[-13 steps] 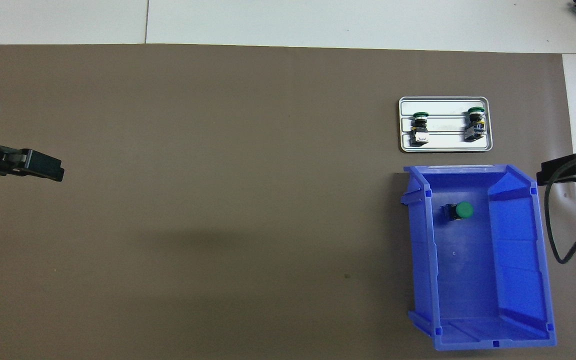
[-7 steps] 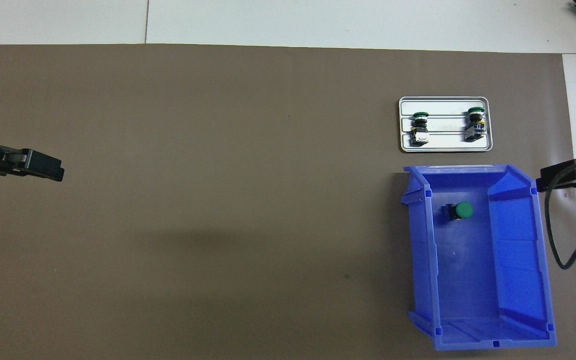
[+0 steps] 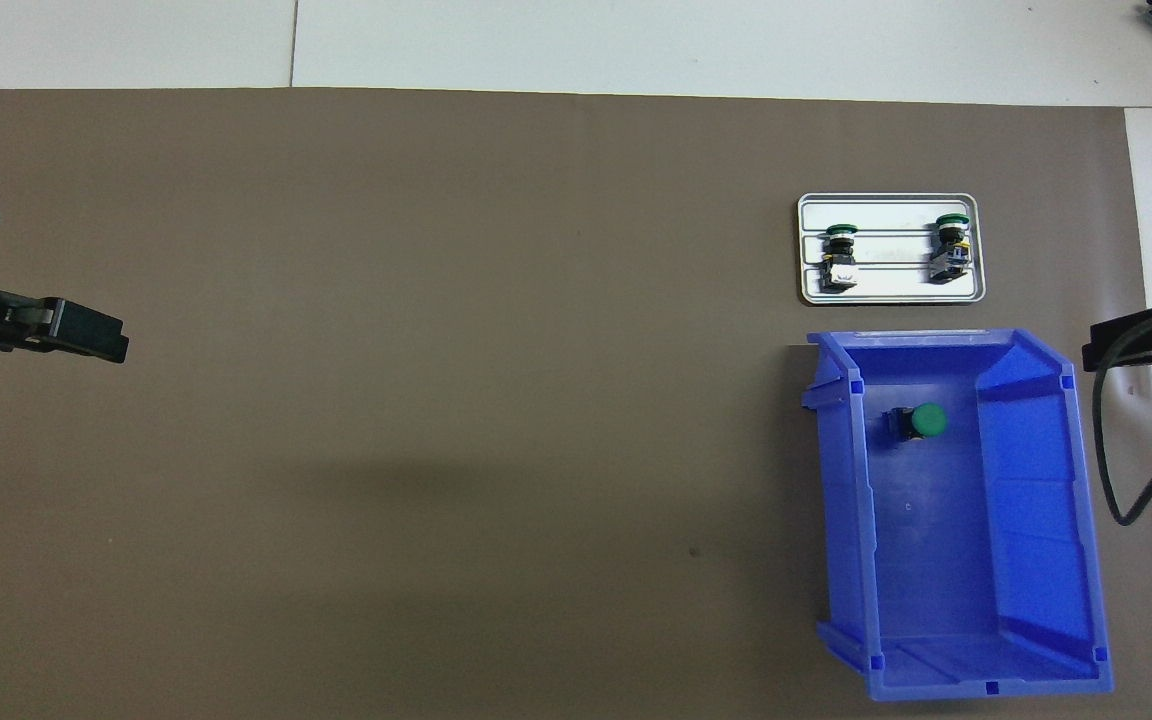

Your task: Place and press button with both arms

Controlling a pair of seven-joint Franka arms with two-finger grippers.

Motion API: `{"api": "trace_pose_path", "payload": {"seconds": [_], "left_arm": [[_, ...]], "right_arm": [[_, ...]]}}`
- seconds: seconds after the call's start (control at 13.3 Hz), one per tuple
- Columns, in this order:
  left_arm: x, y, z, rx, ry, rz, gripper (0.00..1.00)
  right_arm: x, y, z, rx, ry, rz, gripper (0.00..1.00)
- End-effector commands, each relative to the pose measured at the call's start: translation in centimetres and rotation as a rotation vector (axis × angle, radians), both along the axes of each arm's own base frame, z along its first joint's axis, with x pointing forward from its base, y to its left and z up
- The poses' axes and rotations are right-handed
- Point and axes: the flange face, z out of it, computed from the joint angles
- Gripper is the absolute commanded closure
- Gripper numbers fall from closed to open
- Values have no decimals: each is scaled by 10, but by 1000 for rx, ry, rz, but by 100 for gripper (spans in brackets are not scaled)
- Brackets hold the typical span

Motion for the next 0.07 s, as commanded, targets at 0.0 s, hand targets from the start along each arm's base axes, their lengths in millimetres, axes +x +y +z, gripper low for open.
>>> {"api": "trace_pose_path", "payload": {"seconds": [0.0], "left_arm": [[-8, 3, 2, 11, -19, -5, 0]], "right_arm": [[-2, -1, 4, 8, -13, -22, 0]]}}
